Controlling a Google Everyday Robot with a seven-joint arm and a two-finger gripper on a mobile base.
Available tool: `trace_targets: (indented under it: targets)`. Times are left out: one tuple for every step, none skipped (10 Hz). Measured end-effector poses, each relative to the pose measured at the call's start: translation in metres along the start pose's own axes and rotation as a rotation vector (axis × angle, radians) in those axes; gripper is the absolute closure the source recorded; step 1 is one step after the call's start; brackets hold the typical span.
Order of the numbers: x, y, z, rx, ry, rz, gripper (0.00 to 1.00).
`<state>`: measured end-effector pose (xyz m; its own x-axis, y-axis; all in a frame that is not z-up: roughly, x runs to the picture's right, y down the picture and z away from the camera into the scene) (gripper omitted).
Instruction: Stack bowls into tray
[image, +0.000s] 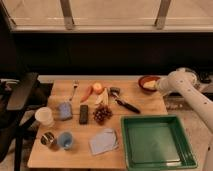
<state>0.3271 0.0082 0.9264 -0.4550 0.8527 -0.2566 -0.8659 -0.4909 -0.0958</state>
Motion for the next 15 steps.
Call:
trace_targets:
  targets:
    - [-0.004,0.003,-0.001,-0.005,0.001,0.012,0.23]
    - [-0.008,0.004,-0.001,-0.009,0.009,0.036,0.23]
    - [-0.011,0.004,0.001,-0.012,0.019,0.06,0.23]
    - [-0.013,0.004,0.002,-0.016,0.026,0.081,0.23]
    - [-0.014,0.005,0.005,-0.018,0.037,0.101,0.23]
    - [-0.015,0.002,0.011,-0.02,0.057,0.133,0.23]
    - [-0.014,-0.002,0.014,-0.02,0.07,0.154,0.23]
    - [-0.014,-0.006,0.017,-0.021,0.081,0.173,0.23]
    - [-0.014,-0.009,0.02,-0.021,0.093,0.187,0.28]
    - [-0.012,-0.011,0.023,-0.019,0.103,0.194,0.38]
    - [-0.012,-0.011,0.023,-0.02,0.106,0.195,0.46]
    - [-0.011,-0.013,0.024,-0.02,0.11,0.196,0.57]
    - [-0.011,-0.015,0.022,-0.021,0.109,0.195,0.67]
    - [-0.011,-0.016,0.02,-0.023,0.107,0.194,0.76]
    - [-0.01,-0.015,0.019,-0.026,0.107,0.189,0.85]
